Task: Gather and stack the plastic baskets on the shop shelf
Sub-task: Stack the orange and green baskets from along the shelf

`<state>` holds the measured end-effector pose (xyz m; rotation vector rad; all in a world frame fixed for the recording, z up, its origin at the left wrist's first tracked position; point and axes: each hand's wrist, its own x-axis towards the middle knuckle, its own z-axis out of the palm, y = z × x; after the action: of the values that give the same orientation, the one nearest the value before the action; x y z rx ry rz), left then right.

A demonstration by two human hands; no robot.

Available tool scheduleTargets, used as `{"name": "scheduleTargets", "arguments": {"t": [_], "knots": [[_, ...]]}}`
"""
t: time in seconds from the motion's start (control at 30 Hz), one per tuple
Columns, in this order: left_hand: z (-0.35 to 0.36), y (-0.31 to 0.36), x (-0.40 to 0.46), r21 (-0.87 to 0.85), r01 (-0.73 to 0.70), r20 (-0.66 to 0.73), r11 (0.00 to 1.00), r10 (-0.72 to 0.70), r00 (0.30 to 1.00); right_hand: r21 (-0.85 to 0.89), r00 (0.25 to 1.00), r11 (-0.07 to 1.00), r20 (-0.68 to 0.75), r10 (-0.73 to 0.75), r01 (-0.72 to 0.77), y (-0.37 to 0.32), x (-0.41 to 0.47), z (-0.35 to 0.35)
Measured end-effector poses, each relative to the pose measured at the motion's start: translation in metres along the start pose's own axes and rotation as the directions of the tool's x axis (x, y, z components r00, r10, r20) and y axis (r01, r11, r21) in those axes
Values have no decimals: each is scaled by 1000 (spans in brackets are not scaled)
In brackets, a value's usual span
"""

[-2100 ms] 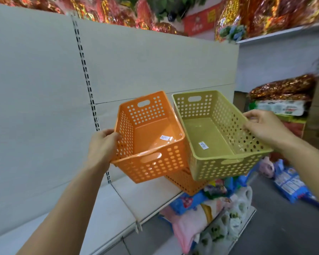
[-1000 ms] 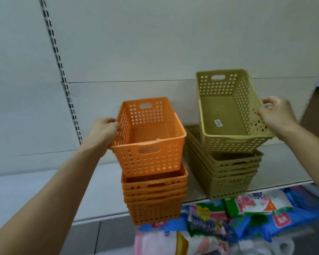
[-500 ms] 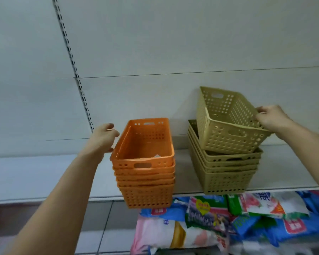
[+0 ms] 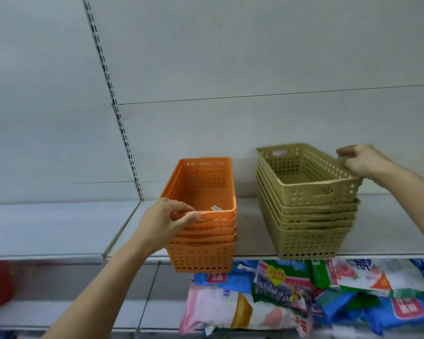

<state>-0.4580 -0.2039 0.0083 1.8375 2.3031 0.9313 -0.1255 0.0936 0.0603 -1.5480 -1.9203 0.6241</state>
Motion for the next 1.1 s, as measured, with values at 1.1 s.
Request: {"name": "scheduleTargets", "arguments": {"t": [1.1], "knots": [[62, -7, 25, -681, 56, -170, 730, -232, 958, 541, 991, 834, -127, -49, 111, -34, -195, 162]]}}
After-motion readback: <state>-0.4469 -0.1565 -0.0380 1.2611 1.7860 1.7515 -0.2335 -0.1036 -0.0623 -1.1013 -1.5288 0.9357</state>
